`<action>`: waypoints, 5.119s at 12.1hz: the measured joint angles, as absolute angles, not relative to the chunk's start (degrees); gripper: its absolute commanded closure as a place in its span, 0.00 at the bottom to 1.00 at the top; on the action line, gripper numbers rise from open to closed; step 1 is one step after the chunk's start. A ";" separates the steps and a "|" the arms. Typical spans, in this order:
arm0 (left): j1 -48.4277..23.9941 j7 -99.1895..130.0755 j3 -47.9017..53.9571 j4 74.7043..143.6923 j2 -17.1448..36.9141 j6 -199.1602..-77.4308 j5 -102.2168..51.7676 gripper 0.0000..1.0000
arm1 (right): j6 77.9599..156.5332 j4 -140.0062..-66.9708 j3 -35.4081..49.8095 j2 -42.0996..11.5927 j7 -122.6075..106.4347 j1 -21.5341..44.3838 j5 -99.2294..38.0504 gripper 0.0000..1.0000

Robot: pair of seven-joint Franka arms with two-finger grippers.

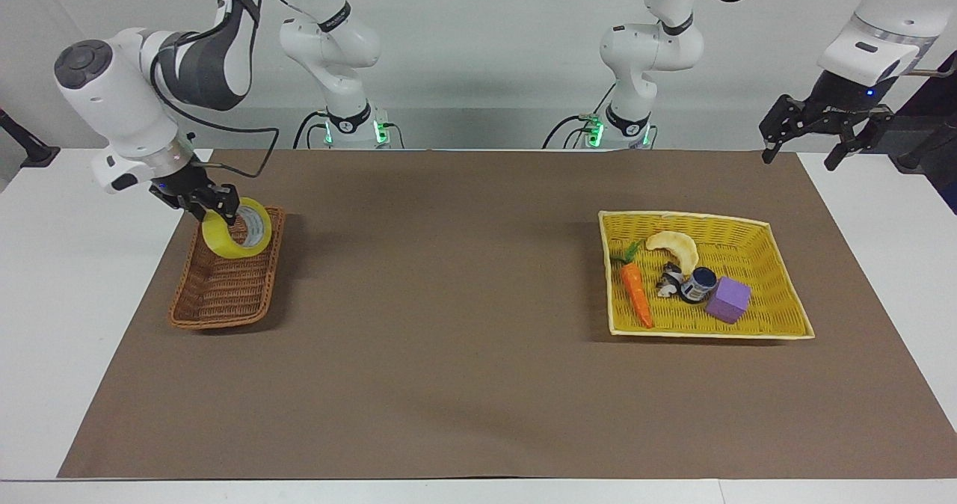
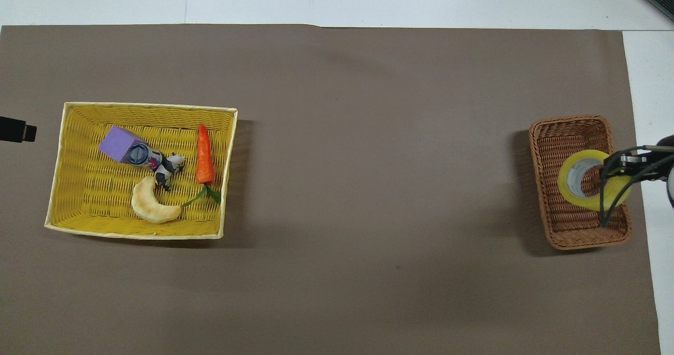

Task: Move tape to another basket

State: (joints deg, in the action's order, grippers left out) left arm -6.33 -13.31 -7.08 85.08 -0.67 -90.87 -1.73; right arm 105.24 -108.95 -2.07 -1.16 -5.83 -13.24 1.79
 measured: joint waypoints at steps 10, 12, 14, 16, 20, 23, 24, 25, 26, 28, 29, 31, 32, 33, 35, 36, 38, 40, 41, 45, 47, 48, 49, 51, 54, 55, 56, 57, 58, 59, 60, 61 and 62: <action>-6.31 -13.52 -6.62 84.83 -2.64 -85.70 -1.73 0.00 | 118.34 -113.65 -1.17 -3.44 -5.86 -13.13 7.81 0.00; -6.30 -13.52 -6.59 84.83 -2.64 -85.70 -1.73 0.00 | 118.30 -108.14 -0.88 -4.00 -3.21 -11.84 7.76 0.00; -6.30 -13.52 -6.59 84.83 -2.64 -85.70 -1.73 0.00 | 116.89 -104.25 -0.05 -4.01 -1.65 -11.67 7.02 0.00; -6.30 -13.52 -6.59 84.83 -2.64 -85.70 -1.73 0.00 | 109.79 -98.45 2.13 -4.00 -0.47 -11.51 6.72 0.00; -6.30 -13.52 -6.59 84.83 -2.64 -85.70 -1.73 0.00 | 95.82 -87.95 6.88 -3.91 0.30 -9.23 6.66 0.00; -6.30 -13.52 -6.59 84.83 -2.64 -85.70 -1.73 0.00 | 93.94 -86.64 7.42 -4.42 5.89 -3.09 6.66 0.00; -6.30 -13.52 -6.59 84.83 -2.64 -85.70 -1.73 0.00 | 93.07 -86.16 7.46 -4.47 6.36 -2.35 6.66 0.00; -6.30 -13.52 -6.59 84.83 -2.64 -85.70 -1.73 0.00 | 92.26 -85.64 7.28 -4.48 5.75 -2.74 6.62 0.00; -6.30 -13.52 -6.59 84.83 -2.64 -85.70 -1.73 0.00 | 91.52 -85.27 6.90 -4.48 4.17 -3.93 5.75 0.00; -6.30 -13.52 -6.59 84.83 -2.64 -85.70 -1.73 0.00 | 91.05 -84.85 6.49 -4.46 2.17 -6.67 3.12 0.00; -6.30 -13.52 -6.59 84.83 -2.64 -85.70 -1.73 0.00 | 90.88 -84.75 6.45 -4.38 1.94 -7.05 2.72 0.00; -6.30 -13.52 -6.59 84.83 -2.64 -85.70 -1.73 0.00 | 90.81 -84.72 6.58 -4.27 1.94 -6.91 2.36 0.00; -6.30 -13.52 -6.59 84.83 -2.64 -85.70 -1.73 0.00 | 90.81 -84.72 6.68 -4.27 1.94 -6.81 2.33 0.00; -6.30 -13.52 -6.59 84.83 -2.64 -85.70 -1.73 0.00 | 90.80 -84.72 6.72 -4.27 1.94 -6.78 2.31 0.00; -6.30 -13.52 -6.59 84.83 -2.64 -85.70 -1.73 0.00 | 90.80 -84.72 6.72 -4.27 1.94 -6.78 2.31 0.00; -6.30 -13.52 -6.59 84.83 -2.64 -85.70 -1.73 0.00 | 90.80 -84.72 6.71 -4.27 1.94 -6.78 2.31 0.00; -6.30 -13.52 -6.59 84.83 -2.64 -85.70 -1.73 0.00 | 90.80 -84.71 6.71 -4.27 1.94 -6.78 2.31 0.00; -6.30 -13.52 -6.59 84.83 -2.64 -85.70 -1.73 0.00 | 90.80 -84.71 6.23 -4.27 1.94 -6.36 2.36 0.00; -6.30 -13.52 -6.59 84.83 -2.64 -85.70 -1.73 0.00 | 90.76 -84.68 4.52 -4.26 1.94 -4.91 2.39 0.00; -6.30 -13.52 -6.59 84.83 -2.64 -85.70 -1.73 0.00 | 88.45 -83.88 -3.07 -4.14 1.70 -0.15 2.39 0.00; -6.30 -13.52 -6.59 84.83 -2.64 -85.70 -1.73 0.00 | 87.43 -83.49 -3.05 -4.12 1.70 0.31 2.38 0.00; -6.30 -13.52 -6.59 84.83 -2.64 -85.70 -1.73 0.00 | 87.24 -83.32 -2.95 -4.12 1.70 0.56 2.34 0.00; -6.30 -13.52 -6.59 84.83 -2.64 -85.70 -1.73 0.00 | 87.10 -83.19 -2.87 -4.06 1.70 0.59 2.27 0.00; -6.30 -13.52 -6.59 84.83 -2.64 -85.70 -1.73 0.00 | 86.85 -83.02 -2.86 -3.21 1.70 0.60 1.81 0.00; -6.30 -13.52 -6.59 84.83 -2.64 -85.70 -1.73 0.00 | 85.32 -83.04 -2.82 -2.28 1.70 0.70 1.35 0.00; -6.30 -13.52 -6.59 84.83 -2.64 -85.70 -1.73 0.00 | 85.28 -83.08 -2.82 -2.23 1.70 0.70 1.35 0.00; -6.30 -13.52 -6.59 84.83 -2.64 -85.70 -1.73 0.00 | 85.27 -83.15 -2.82 -2.24 1.70 0.72 1.35 0.00; -6.30 -13.52 -6.59 84.83 -2.64 -85.70 -1.73 0.00 | 85.26 -83.21 -2.82 -2.24 1.70 0.77 1.35 0.00; -6.30 -13.52 -6.59 84.83 -2.64 -85.70 -1.73 0.00 | 85.26 -83.26 -2.82 -2.23 1.70 0.80 1.35 0.00; -6.30 -13.52 -6.59 84.83 -2.64 -85.70 -1.73 0.00 | 85.26 -83.32 -2.82 -2.23 1.70 0.83 1.35 0.00; -6.30 -13.52 -6.59 84.83 -2.64 -85.70 -1.73 0.00 | 85.26 -83.35 -2.82 -2.23 1.70 0.84 1.36 0.00; -6.30 -13.52 -6.59 84.83 -2.64 -85.70 -1.73 0.00 | 85.26 -83.36 -2.83 -2.23 1.70 0.84 1.36 0.00; -6.30 -13.52 -6.59 84.83 -2.64 -85.70 -1.73 0.00 | 85.26 -83.36 -2.83 -2.22 1.70 0.83 1.37 0.00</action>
